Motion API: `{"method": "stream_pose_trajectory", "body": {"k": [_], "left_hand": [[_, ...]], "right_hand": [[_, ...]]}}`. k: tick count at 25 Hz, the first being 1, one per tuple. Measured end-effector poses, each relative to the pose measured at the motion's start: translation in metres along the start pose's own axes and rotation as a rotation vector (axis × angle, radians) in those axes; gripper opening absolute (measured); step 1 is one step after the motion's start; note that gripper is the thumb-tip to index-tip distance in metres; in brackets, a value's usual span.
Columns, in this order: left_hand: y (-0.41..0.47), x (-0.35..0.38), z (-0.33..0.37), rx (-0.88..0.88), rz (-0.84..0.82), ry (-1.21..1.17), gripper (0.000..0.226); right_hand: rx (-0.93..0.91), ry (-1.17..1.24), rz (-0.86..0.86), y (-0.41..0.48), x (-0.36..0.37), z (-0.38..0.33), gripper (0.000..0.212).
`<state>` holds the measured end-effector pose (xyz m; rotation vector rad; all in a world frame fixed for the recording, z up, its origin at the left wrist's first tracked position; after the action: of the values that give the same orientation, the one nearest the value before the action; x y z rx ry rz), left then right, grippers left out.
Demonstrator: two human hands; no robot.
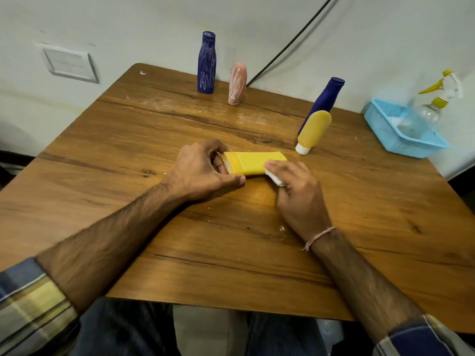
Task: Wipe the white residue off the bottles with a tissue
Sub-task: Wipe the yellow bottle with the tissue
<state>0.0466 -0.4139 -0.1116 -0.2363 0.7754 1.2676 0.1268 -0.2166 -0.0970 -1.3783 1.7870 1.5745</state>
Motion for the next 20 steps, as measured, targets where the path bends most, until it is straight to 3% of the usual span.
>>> {"method": "stream_pose_trajectory", "body": {"k": [3, 6, 9, 12, 14, 17, 20], "left_hand": [[-0.004, -0.002, 0.009, 0.141, 0.072, -0.042, 0.062], [-0.009, -0.009, 0.022, 0.326, 0.196, -0.159, 0.065], [-0.012, -0.013, 0.027, 0.394, 0.245, -0.217, 0.066], [-0.013, -0.015, 0.026, 0.441, 0.285, -0.2, 0.065], [-0.013, -0.014, 0.025, 0.455, 0.294, -0.172, 0.065], [-0.013, -0.013, 0.027, 0.481, 0.275, -0.139, 0.065], [-0.015, -0.013, 0.029, 0.501, 0.287, -0.133, 0.063]], "right_hand": [[0.113, 0.07, 0.063, 0.006, -0.004, 0.007, 0.051], [0.213, 0.319, 0.072, 0.006, 0.0, -0.003, 0.038], [0.303, 0.567, 0.038, 0.009, 0.002, -0.006, 0.032], [0.316, 0.618, 0.149, 0.02, -0.016, -0.013, 0.027], [0.215, 0.542, 0.226, 0.031, -0.034, -0.028, 0.027], [-0.075, 0.339, 0.275, 0.05, -0.056, -0.058, 0.03], [-0.276, 0.156, 0.138, 0.056, -0.053, -0.081, 0.039]]}}
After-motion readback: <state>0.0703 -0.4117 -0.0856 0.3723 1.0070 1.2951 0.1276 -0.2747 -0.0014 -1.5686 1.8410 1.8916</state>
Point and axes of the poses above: each hand's wrist, its own y-axis towards the middle knuckle, its own x-axis out of the palm, z = x × y, the point moved 5 cm from there along y, towards the middle knuckle, and after that the axes turned 2 degrees about y, right-handed, at the moved point
